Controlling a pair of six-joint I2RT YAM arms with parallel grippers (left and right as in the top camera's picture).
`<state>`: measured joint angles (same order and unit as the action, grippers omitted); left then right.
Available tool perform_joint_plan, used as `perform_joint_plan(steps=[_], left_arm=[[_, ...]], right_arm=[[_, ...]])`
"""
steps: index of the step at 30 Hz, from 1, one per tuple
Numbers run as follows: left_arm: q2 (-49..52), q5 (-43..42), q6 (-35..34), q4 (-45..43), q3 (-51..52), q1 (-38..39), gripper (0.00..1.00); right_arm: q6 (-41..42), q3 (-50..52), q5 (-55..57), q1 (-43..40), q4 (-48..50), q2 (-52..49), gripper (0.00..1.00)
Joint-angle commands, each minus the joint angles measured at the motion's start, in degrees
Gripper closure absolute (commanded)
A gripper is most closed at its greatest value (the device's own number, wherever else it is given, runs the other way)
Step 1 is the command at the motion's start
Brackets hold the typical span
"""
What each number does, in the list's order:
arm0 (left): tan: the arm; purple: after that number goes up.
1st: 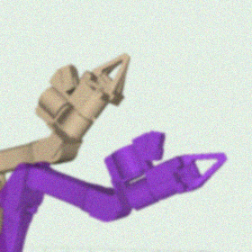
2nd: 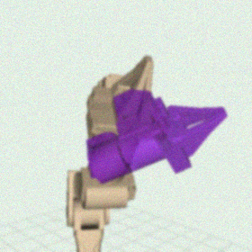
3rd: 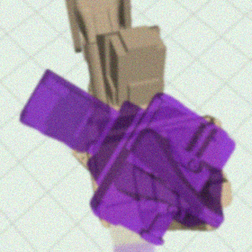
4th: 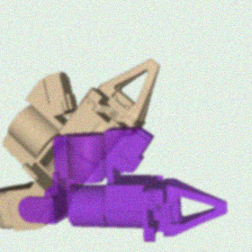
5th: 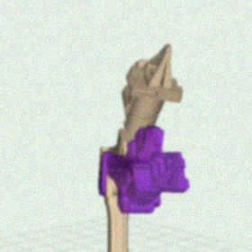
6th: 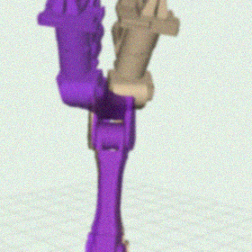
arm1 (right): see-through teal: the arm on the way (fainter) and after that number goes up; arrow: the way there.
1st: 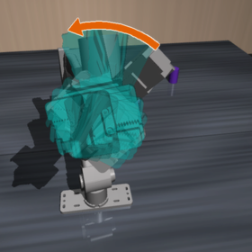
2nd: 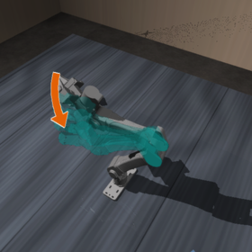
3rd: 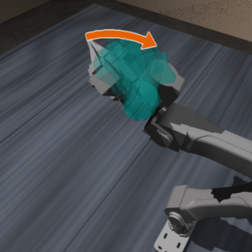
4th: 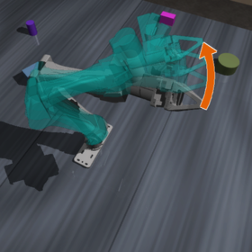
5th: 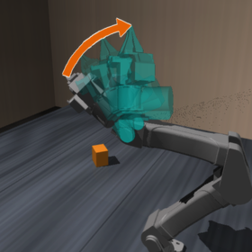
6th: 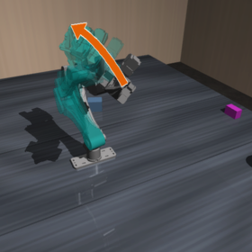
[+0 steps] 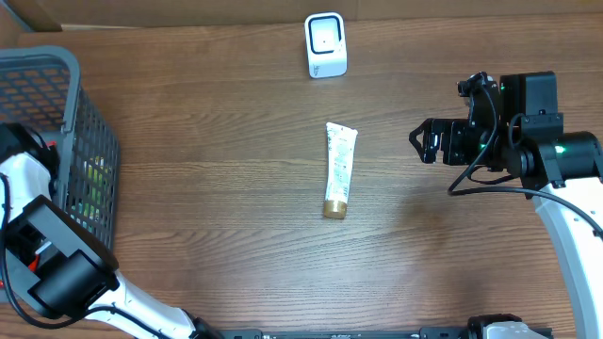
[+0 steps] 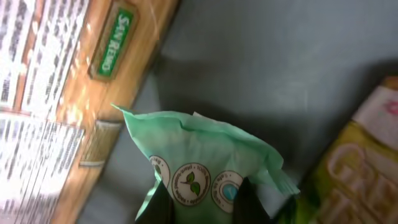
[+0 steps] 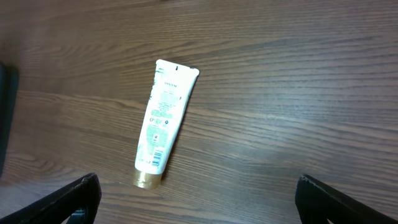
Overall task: Scan the item barcode
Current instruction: 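Reach into the basket and grasp the teal wrapped packet with left gripper, then place the teal packet on the table left of the white tube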
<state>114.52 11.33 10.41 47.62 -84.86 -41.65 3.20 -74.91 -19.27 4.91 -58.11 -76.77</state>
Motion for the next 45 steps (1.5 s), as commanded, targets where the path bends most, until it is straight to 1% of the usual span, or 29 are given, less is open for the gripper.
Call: perform_joint_plan(steps=[1,4,6,7,9,12,14,16,18,19,20,21,22,23,24,26,28,32,35,39,40,41,42,45], left_arm=[[-2.8,-0.7,-5.0,3.3,-10.5,1.6,0.96],[-8.1,-0.6,-8.2,6.5,-21.3,3.5,0.96],[-11.0,-0.6,-10.0,7.6,-25.4,4.7,0.96],[-13.2,-0.7,-12.0,8.1,-27.7,5.7,0.96],[-16.6,-1.5,-14.4,8.6,-30.1,7.4,0.96],[-23.4,-6.9,-14.8,9.4,-31.5,11.6,0.96],[-27.7,-12.6,-14.9,11.6,-31.5,15.4,0.96],[-29.3,-17.3,-16.7,13.5,-31.5,18.2,0.96],[-29.8,-24.0,-18.8,15.8,-31.5,21.7,0.96],[-29.4,-27.1,-19.3,17.5,-31.4,24.0,0.96],[-28.3,-29.0,-19.3,20.9,-30.9,27.9,0.96],[-27.6,-28.9,-19.3,22.2,-30.4,29.7,0.96],[-26.0,-28.7,-19.3,24.2,-28.1,33.8,0.96],[-25.2,-28.7,-19.3,24.6,-26.5,35.7,0.96],[-23.2,-28.7,-21.0,24.2,-21.9,39.7,0.96],[-21.1,-28.7,-23.2,22.3,-16.8,42.9,0.96],[-18.7,-28.7,-26.6,18.4,-11.0,46.1,0.96],[-12.5,-28.7,-32.6,6.9,0.1,52.4,0.96],[-7.7,-28.7,-34.5,1.3,3.7,55.7,0.96],[-1.9,-28.7,-34.7,-1.3,4.1,58.3,0.96],[0.0,-28.8,-34.7,-1.7,4.1,58.8,0.94],[0.8,-28.8,-34.7,-1.8,4.1,58.9,0.89],[1.5,-28.8,-34.7,-1.7,4.1,58.9,0.76],[1.3,-28.8,-34.4,-1.2,3.5,58.6,0.51]], right_arm=[[-0.3,-1.3,-0.1,0.2,0.3,0.1,0.0],[-0.3,-1.3,-0.1,0.2,0.3,0.1,0.0],[-0.3,-1.3,-0.1,0.2,0.4,0.1,0.0],[-0.3,-1.3,-0.1,0.2,0.5,0.1,0.0],[-0.3,-1.3,-0.1,0.2,0.6,0.1,0.0],[-0.3,-1.3,-0.1,0.2,0.7,0.1,0.0],[-0.3,-1.3,-0.1,0.2,0.7,0.1,0.0],[-0.2,-1.3,-0.1,0.2,0.7,0.1,0.0],[-0.2,-1.3,-0.1,0.2,0.7,0.1,0.0],[-0.2,-1.3,-0.1,0.2,0.7,0.1,0.0],[-0.2,-1.3,-0.1,0.2,0.7,0.1,0.0],[-0.2,-1.3,-0.1,0.2,0.7,0.1,0.0],[-0.2,-1.3,-0.1,0.2,0.7,0.1,0.0],[-0.2,-1.3,-0.1,0.2,0.7,0.1,0.0],[-0.2,-1.3,-0.1,0.2,0.7,0.1,0.0],[-0.2,-1.3,-0.1,0.2,0.7,0.1,0.0],[-0.2,-1.3,-0.1,0.2,0.7,0.1,0.0],[-0.2,-1.3,-0.1,0.2,0.7,0.1,0.0],[-0.2,-1.3,-0.1,0.2,0.7,0.1,0.0],[-0.2,-1.3,-0.1,0.2,0.7,0.1,0.0],[-0.2,-1.3,-0.1,0.2,0.7,0.1,0.0],[-0.2,-1.3,-0.1,0.2,0.7,0.1,0.0],[-0.2,-1.3,-0.1,0.2,0.7,0.1,0.0],[-0.2,-1.3,-0.1,0.2,0.7,0.1,0.0]])
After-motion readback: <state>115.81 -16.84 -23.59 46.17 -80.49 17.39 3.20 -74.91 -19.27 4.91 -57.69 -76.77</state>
